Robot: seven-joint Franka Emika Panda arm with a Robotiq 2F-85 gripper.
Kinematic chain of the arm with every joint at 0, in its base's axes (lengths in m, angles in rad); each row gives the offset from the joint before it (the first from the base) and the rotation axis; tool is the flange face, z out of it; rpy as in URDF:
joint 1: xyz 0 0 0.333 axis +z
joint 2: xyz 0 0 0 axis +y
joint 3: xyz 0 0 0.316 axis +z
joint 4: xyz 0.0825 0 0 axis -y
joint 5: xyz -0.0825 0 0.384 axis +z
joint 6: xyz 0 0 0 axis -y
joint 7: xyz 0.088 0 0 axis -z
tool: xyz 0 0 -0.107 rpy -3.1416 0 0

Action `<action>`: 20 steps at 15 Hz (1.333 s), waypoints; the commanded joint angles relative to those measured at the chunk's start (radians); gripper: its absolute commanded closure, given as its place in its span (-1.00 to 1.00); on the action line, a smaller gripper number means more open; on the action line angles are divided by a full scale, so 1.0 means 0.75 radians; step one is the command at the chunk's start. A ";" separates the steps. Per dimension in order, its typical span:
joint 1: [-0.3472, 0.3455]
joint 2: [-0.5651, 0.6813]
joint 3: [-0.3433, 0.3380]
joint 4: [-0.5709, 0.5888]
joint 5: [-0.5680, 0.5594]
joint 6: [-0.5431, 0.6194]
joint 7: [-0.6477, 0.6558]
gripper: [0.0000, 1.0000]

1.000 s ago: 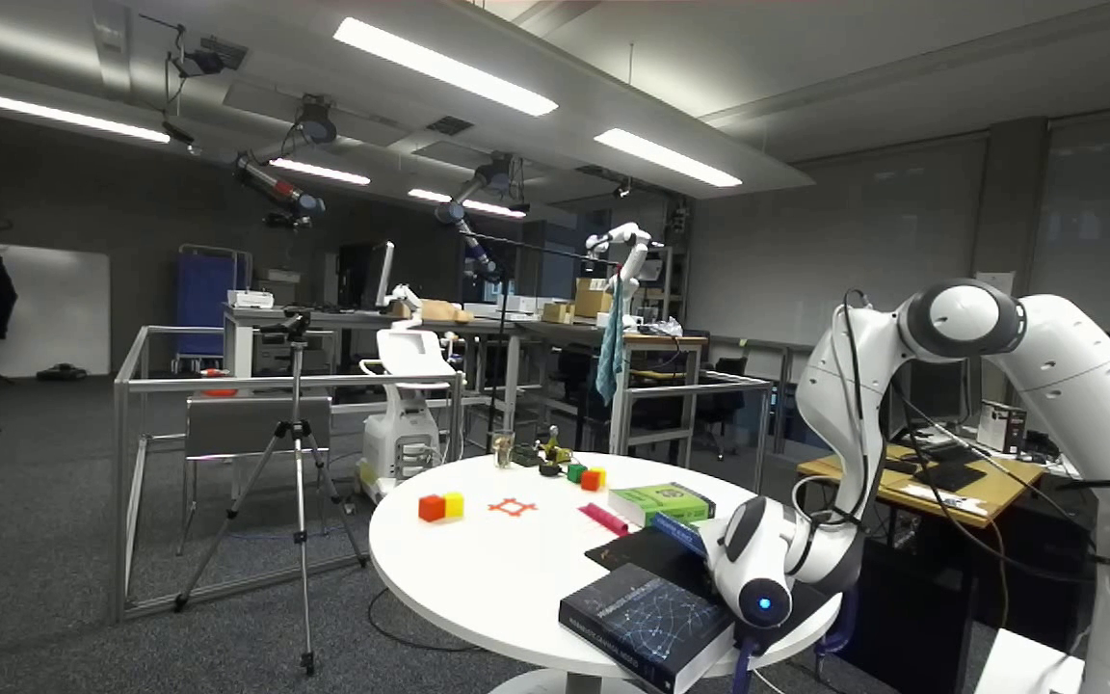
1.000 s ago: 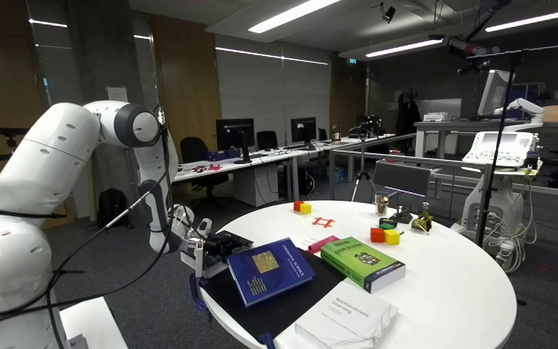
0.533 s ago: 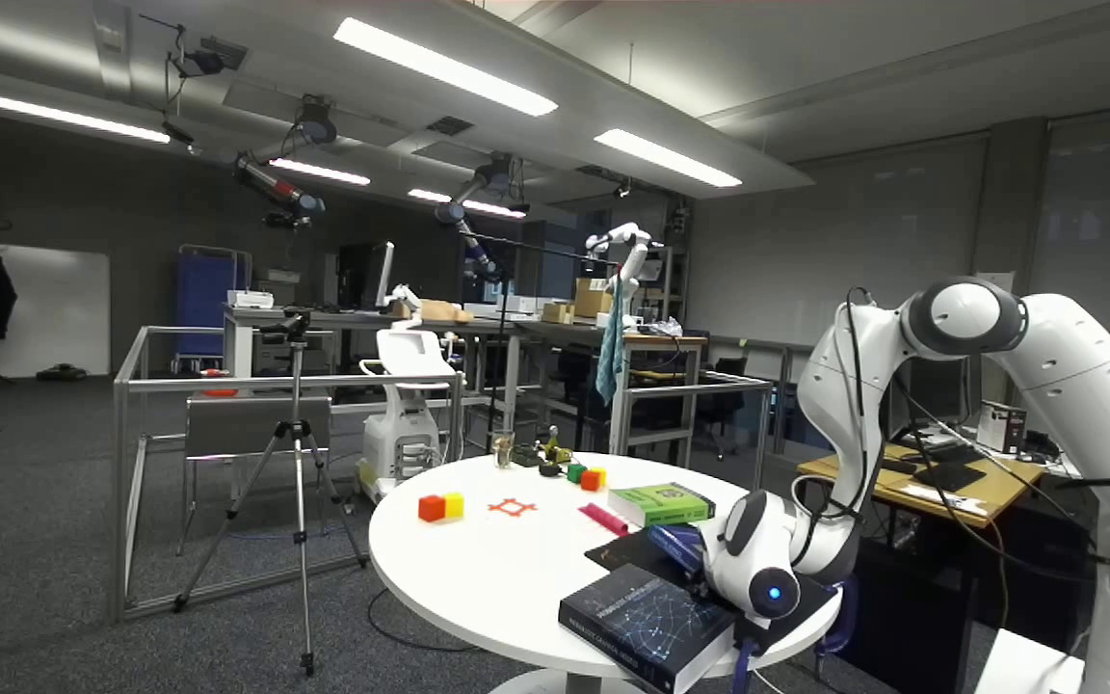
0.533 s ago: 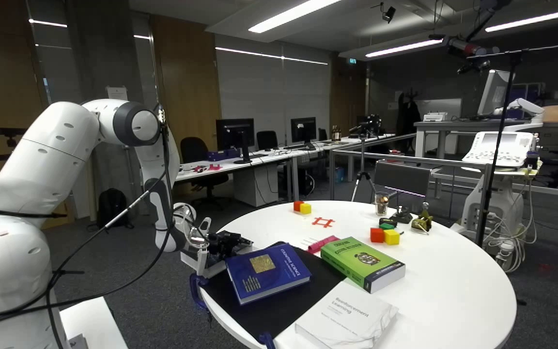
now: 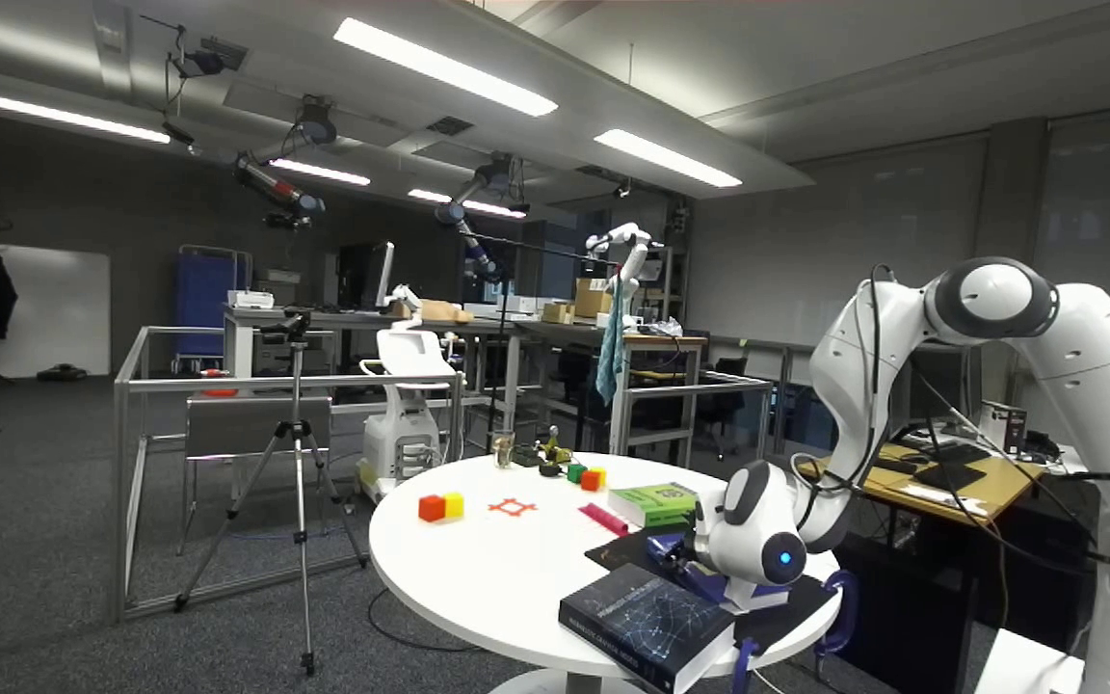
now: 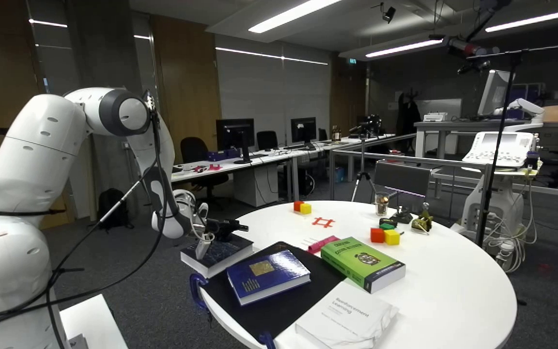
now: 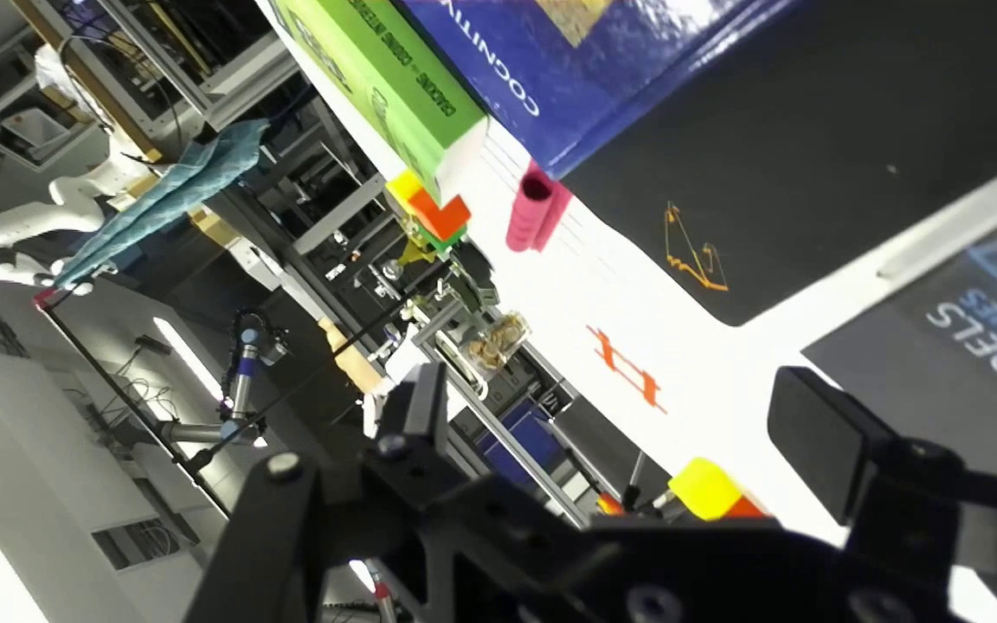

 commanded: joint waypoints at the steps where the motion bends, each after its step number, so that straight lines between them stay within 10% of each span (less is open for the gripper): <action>1: -0.044 -0.099 0.031 -0.053 -0.112 0.121 0.149 -1.00; 20: -0.262 -0.253 0.028 -0.046 -0.250 0.920 0.775 -1.00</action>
